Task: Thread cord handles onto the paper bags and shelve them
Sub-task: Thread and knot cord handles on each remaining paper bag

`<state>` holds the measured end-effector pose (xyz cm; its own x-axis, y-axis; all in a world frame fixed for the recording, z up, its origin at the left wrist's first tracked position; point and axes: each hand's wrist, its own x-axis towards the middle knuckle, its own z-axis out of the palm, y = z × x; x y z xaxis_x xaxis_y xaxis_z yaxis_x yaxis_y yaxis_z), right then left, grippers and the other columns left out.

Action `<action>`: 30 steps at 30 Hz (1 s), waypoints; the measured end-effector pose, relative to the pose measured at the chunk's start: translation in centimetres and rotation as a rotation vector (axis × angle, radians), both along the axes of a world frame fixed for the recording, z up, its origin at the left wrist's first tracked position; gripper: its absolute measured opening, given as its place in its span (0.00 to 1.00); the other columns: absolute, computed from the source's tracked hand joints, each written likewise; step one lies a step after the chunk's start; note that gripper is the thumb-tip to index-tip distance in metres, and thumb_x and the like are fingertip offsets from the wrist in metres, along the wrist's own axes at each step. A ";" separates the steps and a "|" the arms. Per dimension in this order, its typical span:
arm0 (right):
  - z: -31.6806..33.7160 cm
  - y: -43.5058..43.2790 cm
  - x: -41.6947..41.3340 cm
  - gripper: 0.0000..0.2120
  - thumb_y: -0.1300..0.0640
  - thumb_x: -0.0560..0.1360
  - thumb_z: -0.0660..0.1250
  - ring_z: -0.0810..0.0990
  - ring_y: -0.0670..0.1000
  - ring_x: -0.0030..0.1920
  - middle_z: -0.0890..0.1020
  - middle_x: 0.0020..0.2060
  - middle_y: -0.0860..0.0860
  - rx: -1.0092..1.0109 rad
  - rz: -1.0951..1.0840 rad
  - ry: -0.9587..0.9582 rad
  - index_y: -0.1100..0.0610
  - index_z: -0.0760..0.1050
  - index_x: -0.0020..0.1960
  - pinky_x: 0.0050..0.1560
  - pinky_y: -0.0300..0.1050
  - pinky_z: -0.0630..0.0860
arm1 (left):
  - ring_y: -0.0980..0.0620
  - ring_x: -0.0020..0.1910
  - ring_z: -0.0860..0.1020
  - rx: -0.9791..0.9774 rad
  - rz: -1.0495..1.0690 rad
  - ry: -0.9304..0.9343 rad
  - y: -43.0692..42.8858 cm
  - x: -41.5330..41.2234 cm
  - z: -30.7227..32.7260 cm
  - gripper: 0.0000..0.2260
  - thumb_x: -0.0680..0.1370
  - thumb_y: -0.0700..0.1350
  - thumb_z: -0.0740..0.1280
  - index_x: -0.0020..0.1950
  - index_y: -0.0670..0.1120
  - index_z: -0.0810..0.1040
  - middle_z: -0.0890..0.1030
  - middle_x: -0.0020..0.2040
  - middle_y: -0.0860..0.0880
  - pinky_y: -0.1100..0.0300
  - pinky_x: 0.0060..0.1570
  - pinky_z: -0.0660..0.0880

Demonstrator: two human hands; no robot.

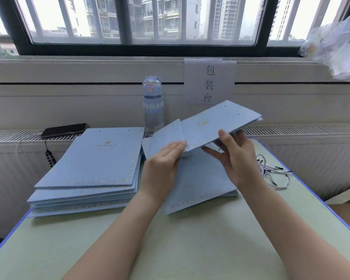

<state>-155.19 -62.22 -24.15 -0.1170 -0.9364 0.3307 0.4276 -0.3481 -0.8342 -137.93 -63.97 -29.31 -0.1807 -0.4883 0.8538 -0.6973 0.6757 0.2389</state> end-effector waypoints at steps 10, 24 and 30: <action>1.6 -1.0 -5.0 0.17 0.66 0.78 0.61 0.77 0.46 0.49 0.76 0.52 0.49 -0.020 -0.267 -0.012 0.50 0.67 0.62 0.45 0.40 0.80 | 0.43 0.54 0.81 0.007 -0.015 -0.018 -0.7 0.5 -0.5 0.14 0.77 0.37 0.59 0.57 0.40 0.82 0.83 0.54 0.44 0.44 0.53 0.78; 0.3 -0.4 -3.7 0.16 0.64 0.74 0.69 0.77 0.39 0.35 0.80 0.41 0.48 -0.059 -0.264 0.789 0.52 0.74 0.60 0.42 0.31 0.73 | 0.45 0.47 0.82 0.126 0.092 -0.098 -0.9 0.7 -0.1 0.13 0.68 0.36 0.66 0.50 0.41 0.83 0.84 0.48 0.47 0.46 0.51 0.77; -0.2 -0.2 -2.7 0.12 0.59 0.73 0.69 0.77 0.46 0.28 0.77 0.33 0.43 -0.206 -0.561 0.976 0.53 0.66 0.49 0.33 0.40 0.73 | 0.46 0.46 0.83 -0.061 -0.056 -0.130 0.6 -1.2 0.0 0.12 0.75 0.41 0.62 0.49 0.40 0.84 0.85 0.47 0.47 0.55 0.45 0.80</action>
<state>-157.86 -62.40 -24.39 -0.1103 -0.7510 0.6510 -0.6297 -0.4540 -0.6304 -139.11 -63.42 -29.35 -0.3169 -0.4227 0.8490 -0.6805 0.7249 0.1069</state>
